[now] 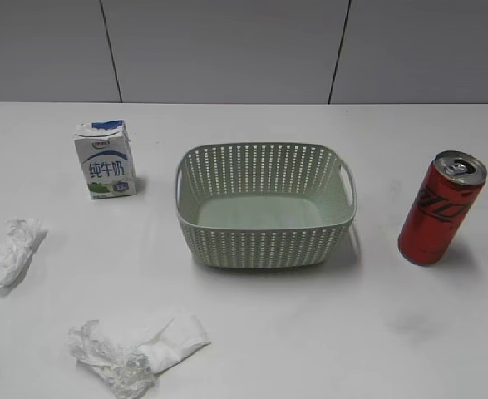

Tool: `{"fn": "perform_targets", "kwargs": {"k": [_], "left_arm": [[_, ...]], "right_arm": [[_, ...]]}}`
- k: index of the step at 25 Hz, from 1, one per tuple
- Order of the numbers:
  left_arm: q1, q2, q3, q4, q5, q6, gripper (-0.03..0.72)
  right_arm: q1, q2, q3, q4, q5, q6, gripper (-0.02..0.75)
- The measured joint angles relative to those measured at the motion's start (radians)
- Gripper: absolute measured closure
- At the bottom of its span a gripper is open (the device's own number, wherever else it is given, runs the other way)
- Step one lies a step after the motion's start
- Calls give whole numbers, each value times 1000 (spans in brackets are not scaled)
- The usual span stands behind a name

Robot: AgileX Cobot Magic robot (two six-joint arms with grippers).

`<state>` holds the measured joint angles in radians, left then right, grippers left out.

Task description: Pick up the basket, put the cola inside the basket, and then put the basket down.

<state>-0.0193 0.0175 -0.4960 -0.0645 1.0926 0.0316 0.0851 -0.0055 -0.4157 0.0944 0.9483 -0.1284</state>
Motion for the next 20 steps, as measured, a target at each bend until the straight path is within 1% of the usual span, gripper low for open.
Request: {"fn": "perform_targets", "kwargs": {"k": [15, 18, 20], "left_arm": [[0, 0, 0, 0, -1, 0, 206], [0, -1, -11, -24, -26, 0, 206], [0, -1, -28, -50, -84, 0, 206]], "right_arm": [[0, 0, 0, 1, -1, -2, 153], [0, 0, 0, 1, -1, -2, 153], [0, 0, 0, 1, -1, -2, 153]]}}
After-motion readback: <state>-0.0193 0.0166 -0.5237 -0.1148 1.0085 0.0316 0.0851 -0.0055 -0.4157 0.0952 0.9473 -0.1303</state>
